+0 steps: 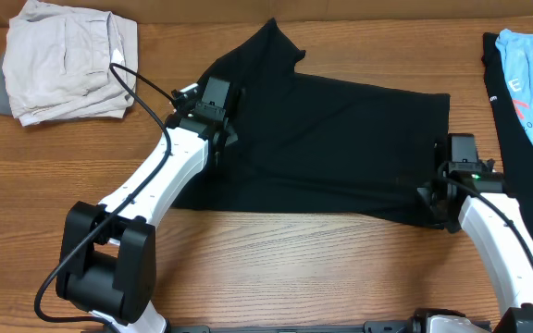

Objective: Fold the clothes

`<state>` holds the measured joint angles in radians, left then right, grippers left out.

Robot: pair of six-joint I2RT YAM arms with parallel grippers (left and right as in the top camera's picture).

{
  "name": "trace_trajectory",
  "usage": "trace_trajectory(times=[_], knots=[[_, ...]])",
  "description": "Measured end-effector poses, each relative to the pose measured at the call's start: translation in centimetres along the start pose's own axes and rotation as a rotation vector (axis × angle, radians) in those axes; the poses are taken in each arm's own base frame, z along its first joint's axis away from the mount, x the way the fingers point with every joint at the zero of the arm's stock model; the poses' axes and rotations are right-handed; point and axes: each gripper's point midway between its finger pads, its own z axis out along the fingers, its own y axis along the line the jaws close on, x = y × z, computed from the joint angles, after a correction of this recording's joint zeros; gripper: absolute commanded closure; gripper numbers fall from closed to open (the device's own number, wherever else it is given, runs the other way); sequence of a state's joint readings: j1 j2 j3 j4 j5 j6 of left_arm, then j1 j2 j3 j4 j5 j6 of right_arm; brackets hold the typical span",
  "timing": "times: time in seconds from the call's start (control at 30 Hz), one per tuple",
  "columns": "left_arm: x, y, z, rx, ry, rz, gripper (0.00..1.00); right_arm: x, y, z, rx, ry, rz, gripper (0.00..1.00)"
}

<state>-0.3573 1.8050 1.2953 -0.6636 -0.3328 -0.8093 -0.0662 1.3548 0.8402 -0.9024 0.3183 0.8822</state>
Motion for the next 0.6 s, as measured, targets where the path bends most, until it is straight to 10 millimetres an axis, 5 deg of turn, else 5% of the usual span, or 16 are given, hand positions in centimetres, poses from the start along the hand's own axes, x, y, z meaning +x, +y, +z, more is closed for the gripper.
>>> trace_trajectory(times=[0.43, 0.6], knots=[[4.1, 3.0, -0.9, -0.099, 0.206, 0.077, 0.64, -2.4, 1.2, 0.2, -0.073, -0.054, 0.082, 0.93], [5.4, 3.3, -1.3, -0.097, 0.273, 0.094, 0.38, -3.0, 0.7, 0.4, -0.066, -0.06, 0.11, 0.92]])
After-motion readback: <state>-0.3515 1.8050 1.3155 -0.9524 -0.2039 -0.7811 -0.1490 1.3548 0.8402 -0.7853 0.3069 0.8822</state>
